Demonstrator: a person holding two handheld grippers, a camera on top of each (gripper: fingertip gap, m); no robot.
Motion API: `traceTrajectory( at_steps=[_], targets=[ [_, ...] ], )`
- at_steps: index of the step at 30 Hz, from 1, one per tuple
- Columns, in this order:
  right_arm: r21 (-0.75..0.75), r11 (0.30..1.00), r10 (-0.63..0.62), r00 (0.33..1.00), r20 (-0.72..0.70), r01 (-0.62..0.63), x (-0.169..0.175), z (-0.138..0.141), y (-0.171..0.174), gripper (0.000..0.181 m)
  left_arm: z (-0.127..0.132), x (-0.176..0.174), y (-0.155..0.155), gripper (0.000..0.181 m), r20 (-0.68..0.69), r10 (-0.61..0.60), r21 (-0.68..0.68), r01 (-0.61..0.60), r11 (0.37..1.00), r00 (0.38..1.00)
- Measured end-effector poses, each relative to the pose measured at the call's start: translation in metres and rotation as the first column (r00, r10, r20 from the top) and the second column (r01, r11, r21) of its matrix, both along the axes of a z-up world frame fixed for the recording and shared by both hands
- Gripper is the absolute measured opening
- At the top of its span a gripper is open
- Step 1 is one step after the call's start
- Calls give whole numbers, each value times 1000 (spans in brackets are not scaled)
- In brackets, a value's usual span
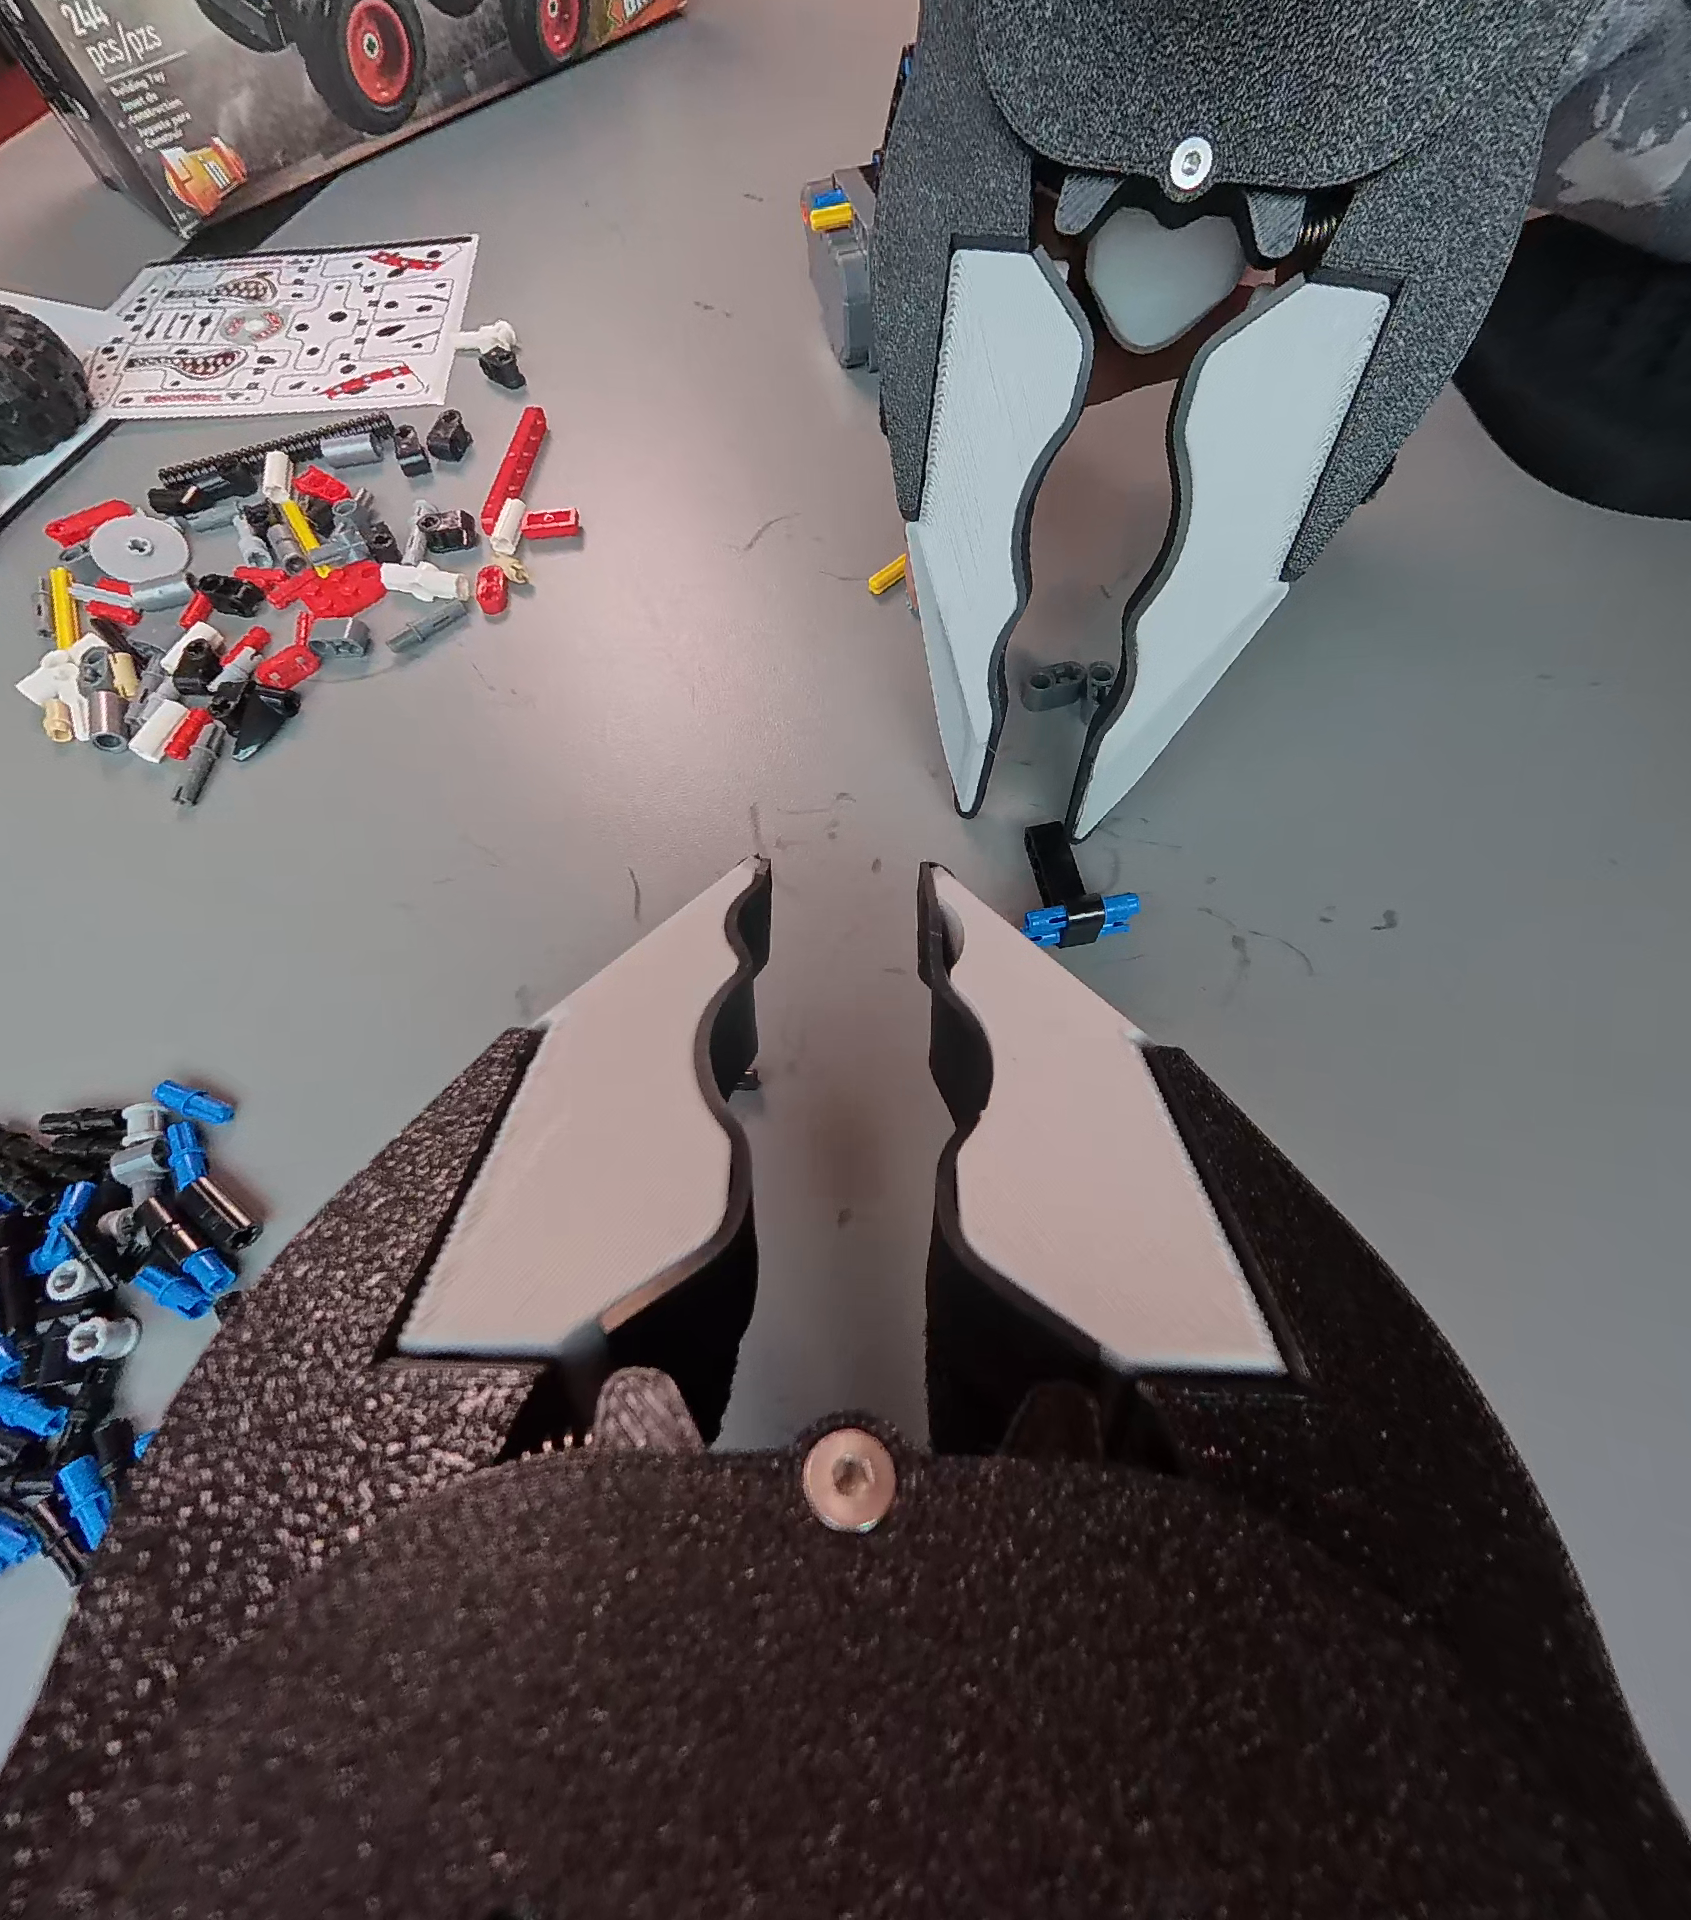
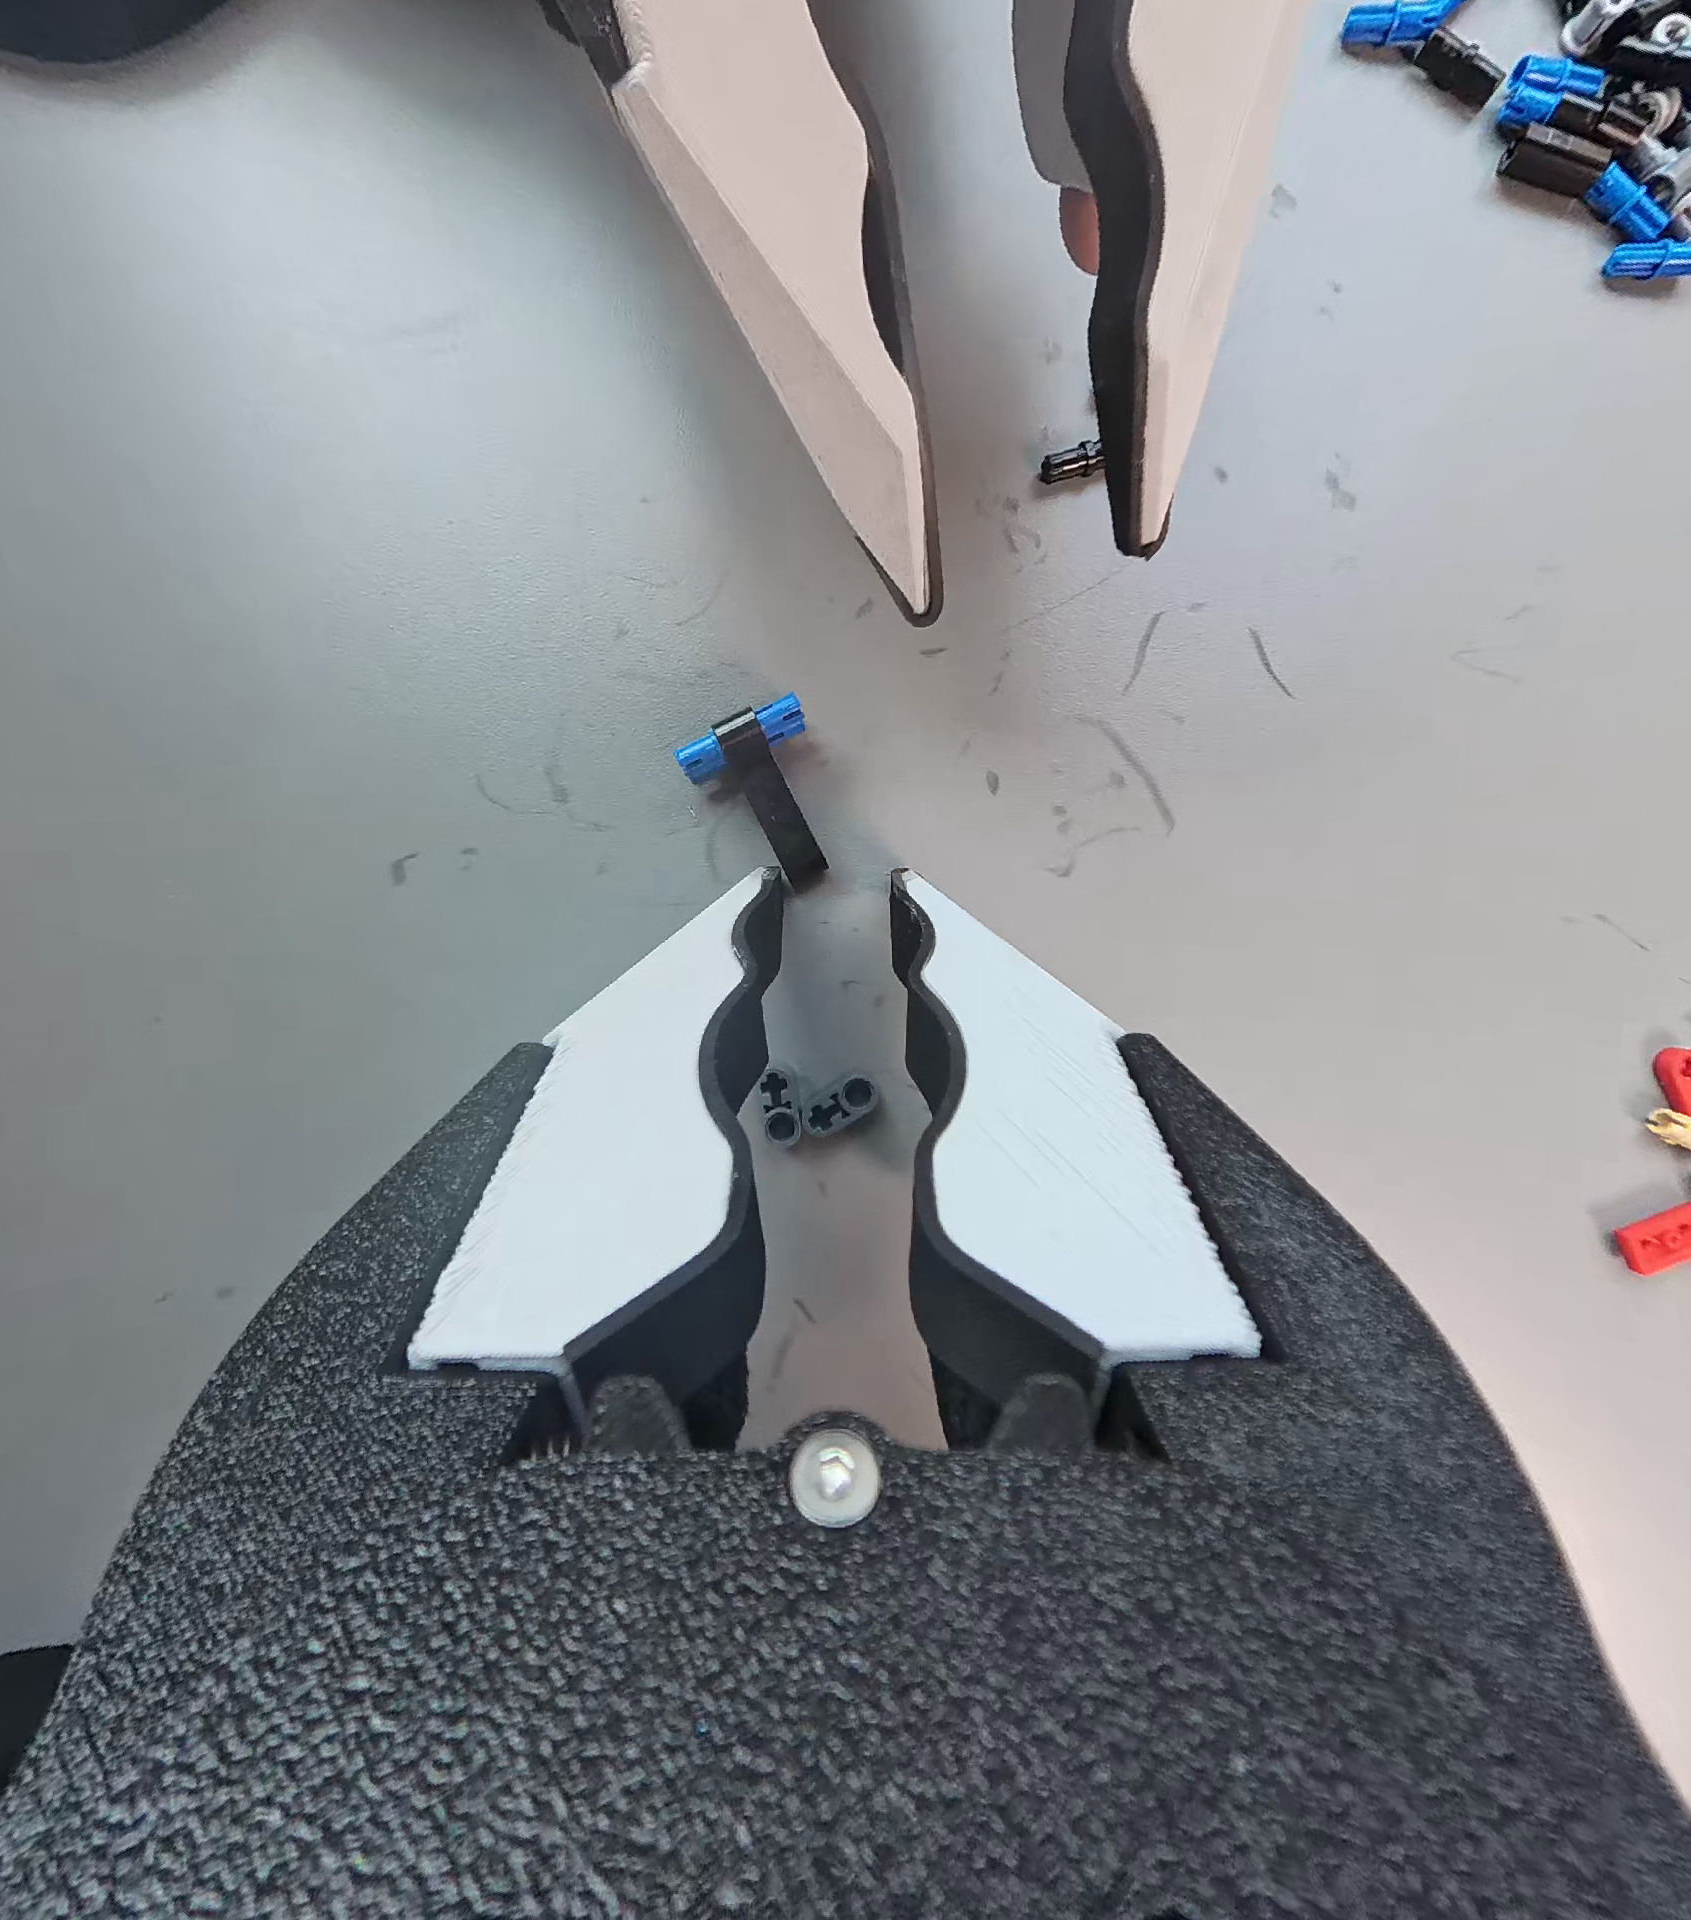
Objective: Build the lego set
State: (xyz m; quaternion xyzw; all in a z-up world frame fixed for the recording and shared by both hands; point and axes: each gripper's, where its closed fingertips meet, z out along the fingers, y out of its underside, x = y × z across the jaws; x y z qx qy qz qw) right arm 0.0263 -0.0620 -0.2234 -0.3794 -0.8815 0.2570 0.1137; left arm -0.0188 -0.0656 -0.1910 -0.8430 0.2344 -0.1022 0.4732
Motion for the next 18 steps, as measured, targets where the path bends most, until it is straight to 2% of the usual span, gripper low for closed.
traceTrajectory(
  at_steps=[12,18],
  targets=[
    [2,1000,3,1000,-9,-3,2,0,-2,15,0,0,0,27,-3,-2,1,2,1000,1000],
    [4,1000,5,1000,-15,-5,3,0,-5,7,1,1,0,27,3,-3,4,3,1000,1000]
  ],
)
